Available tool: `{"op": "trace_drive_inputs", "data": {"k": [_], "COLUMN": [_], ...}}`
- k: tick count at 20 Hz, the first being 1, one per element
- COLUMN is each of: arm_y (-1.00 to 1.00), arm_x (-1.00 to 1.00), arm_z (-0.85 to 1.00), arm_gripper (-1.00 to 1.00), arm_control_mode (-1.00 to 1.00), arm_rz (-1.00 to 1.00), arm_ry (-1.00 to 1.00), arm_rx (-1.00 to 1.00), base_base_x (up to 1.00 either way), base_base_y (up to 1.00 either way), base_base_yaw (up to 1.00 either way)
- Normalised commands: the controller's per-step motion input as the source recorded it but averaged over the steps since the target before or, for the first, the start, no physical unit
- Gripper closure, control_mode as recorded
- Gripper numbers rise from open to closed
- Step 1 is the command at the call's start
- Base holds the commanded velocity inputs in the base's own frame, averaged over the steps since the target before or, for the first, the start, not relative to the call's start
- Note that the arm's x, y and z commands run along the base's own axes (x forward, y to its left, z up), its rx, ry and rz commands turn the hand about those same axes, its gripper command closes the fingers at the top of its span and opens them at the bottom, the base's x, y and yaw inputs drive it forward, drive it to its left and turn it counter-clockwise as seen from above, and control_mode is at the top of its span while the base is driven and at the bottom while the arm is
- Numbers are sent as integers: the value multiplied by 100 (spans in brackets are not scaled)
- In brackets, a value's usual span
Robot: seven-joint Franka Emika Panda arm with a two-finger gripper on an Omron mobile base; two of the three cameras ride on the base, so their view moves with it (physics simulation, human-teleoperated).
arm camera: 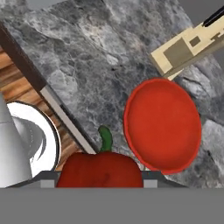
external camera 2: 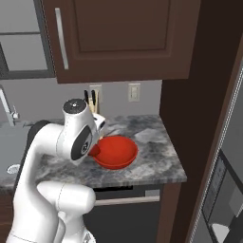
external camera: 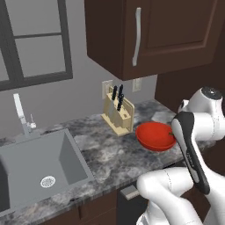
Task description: Take the peach, bell pepper, and peach from the freezer and place them in the bowl on the counter.
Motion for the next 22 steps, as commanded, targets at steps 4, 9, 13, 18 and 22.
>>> {"op": "trace_drive_inputs", "data": {"k": [4,9,13,18,22], "arm_y": [-4,0,-1,-8,-10], "arm_x": [48,53,49,42,29], "arm_z": [-27,-39,-47,-40,-36], "arm_gripper": [100,100,100,100,100], "arm_control_mode": [-100,-100,-100,-100,-100], "arm_rz": [0,0,0,0,0], "arm_ry": [0,0,2,0,5], "arm_rx": [5,3,3,4,3], "base_base_x": [0,0,0,0,0], "base_base_y": [0,0,0,0,0], "base_base_yaw": [0,0,0,0,0]}}
